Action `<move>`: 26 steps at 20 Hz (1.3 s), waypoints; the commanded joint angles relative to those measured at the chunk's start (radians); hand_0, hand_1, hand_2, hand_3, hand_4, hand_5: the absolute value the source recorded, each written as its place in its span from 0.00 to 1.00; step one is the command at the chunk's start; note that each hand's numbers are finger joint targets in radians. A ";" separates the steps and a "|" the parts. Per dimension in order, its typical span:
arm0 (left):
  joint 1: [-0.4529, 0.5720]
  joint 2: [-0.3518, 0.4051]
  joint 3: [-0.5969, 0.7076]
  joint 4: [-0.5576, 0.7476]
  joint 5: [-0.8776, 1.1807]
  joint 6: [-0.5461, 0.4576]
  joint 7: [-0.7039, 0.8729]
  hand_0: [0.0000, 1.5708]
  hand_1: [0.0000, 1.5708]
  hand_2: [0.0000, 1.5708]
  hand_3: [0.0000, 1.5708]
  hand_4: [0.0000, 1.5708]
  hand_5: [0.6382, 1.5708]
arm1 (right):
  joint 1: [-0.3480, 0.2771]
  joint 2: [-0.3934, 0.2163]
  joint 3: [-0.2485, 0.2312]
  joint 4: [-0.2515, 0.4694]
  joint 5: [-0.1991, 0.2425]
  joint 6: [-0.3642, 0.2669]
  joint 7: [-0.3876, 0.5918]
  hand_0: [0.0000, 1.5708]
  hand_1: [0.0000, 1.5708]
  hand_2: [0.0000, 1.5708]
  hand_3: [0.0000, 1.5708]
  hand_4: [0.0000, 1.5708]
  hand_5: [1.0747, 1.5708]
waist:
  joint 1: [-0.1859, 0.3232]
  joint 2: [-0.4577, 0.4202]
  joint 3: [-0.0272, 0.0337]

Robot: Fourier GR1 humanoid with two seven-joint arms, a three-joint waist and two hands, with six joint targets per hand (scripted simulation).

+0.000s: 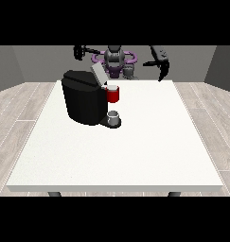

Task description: Insert the coffee pod into the coffee machine and close the lid

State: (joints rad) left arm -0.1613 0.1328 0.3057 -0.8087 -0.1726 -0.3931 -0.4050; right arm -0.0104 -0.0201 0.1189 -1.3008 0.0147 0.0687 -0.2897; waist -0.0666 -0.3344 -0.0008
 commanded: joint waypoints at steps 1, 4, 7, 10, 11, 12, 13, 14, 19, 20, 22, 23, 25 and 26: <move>0.034 0.013 0.020 -0.021 0.044 -0.037 0.050 0.00 0.00 0.00 0.00 0.19 1.00 | -0.019 -0.010 0.036 -0.160 0.013 -0.001 0.096 0.00 0.00 0.00 0.00 0.07 1.00 | -0.006 -0.057 0.0004; 0.065 -0.009 -0.006 -0.047 0.015 0.013 -0.059 0.00 0.00 0.00 0.00 0.08 1.00 | -0.050 -0.002 0.090 -0.265 0.055 -0.054 0.120 0.00 0.00 0.00 0.00 0.13 1.00 | -0.013 0.032 0.0004; 0.066 -0.031 -0.029 -0.139 0.066 -0.034 0.045 0.00 0.00 0.00 0.00 0.11 1.00 | 0.029 -0.033 0.091 -0.339 0.092 -0.087 0.110 0.00 0.00 0.00 0.00 0.25 1.00 | 0.047 0.076 0.0011; 0.055 0.015 -0.019 -0.120 0.083 -0.061 -0.075 0.00 0.00 0.00 0.00 0.11 1.00 | -0.040 0.019 0.142 -0.368 0.137 -0.144 0.136 0.00 0.00 0.00 0.00 0.28 1.00 | 0.036 0.192 0.0007; 0.032 -0.001 -0.027 -0.174 0.103 -0.079 -0.025 0.00 0.00 0.00 0.00 0.12 1.00 | -0.076 0.019 0.097 -0.294 0.122 -0.149 0.139 0.00 0.00 0.00 0.00 0.22 1.00 | 0.094 0.191 0.0010; 0.014 -0.017 -0.050 -0.159 0.068 -0.041 -0.065 0.00 0.00 0.00 0.00 0.12 1.00 | -0.128 0.020 0.144 -0.295 0.100 -0.204 0.163 0.00 0.00 0.00 0.00 0.22 1.00 | 0.090 0.232 0.0008; 0.003 -0.049 -0.090 -0.252 0.080 -0.070 0.028 0.00 0.00 0.00 0.00 0.13 1.00 | -0.138 0.020 0.042 -0.217 0.113 -0.210 0.123 0.00 0.00 0.00 0.00 0.23 1.00 | 0.161 0.210 0.0015; 0.056 -0.046 -0.089 -0.223 0.075 -0.049 -0.079 0.00 0.00 0.00 0.00 0.13 1.00 | -0.134 0.015 0.039 -0.267 0.110 -0.171 0.096 0.00 0.00 0.00 0.00 0.18 1.00 | 0.104 0.254 0.0009; 0.054 -0.052 -0.125 -0.300 0.061 -0.021 -0.057 0.00 0.00 0.00 0.00 0.20 1.00 | -0.276 0.020 0.023 -0.228 0.172 -0.226 0.197 0.00 0.00 0.00 0.00 0.13 1.00 | 0.142 0.296 0.0009; 0.081 -0.026 -0.113 -0.361 0.113 -0.086 0.024 0.00 0.00 0.00 0.00 0.23 1.00 | -0.247 0.011 0.027 -0.226 0.204 -0.244 0.232 0.00 0.00 0.00 0.00 0.13 1.00 | 0.163 0.250 0.0010; 0.082 -0.032 -0.122 -0.336 0.088 -0.050 -0.067 0.00 0.00 0.00 0.00 0.24 1.00 | -0.315 0.011 0.009 -0.170 0.206 -0.241 0.178 0.00 0.00 0.00 0.00 0.14 1.00 | 0.159 0.317 0.0009; 0.106 -0.043 -0.139 -0.364 0.083 -0.056 -0.031 0.00 0.00 0.00 0.00 0.24 1.00 | -0.343 0.020 0.037 -0.165 0.230 -0.313 0.256 0.00 0.00 0.00 0.00 0.15 1.00 | 0.195 0.291 0.0009; 0.106 0.000 -0.113 -0.344 0.088 -0.059 -0.097 0.00 0.00 0.00 0.00 0.24 1.00 | -0.364 0.020 -0.023 -0.142 0.197 -0.264 0.208 0.00 0.00 0.00 0.00 0.22 1.00 | 0.164 0.336 0.0008; 0.092 0.005 -0.109 -0.340 0.101 -0.077 -0.096 0.00 0.00 0.00 0.00 0.24 1.00 | -0.359 -0.002 -0.036 -0.106 0.194 -0.249 0.163 0.00 0.00 0.00 0.00 0.22 1.00 | 0.169 0.365 0.0008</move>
State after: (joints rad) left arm -0.0678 0.1070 0.1862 -1.1434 -0.0869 -0.4478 -0.4664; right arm -0.3244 -0.0078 0.1251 -1.4705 0.2094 -0.1857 -0.0887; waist 0.0966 -0.0260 -0.0001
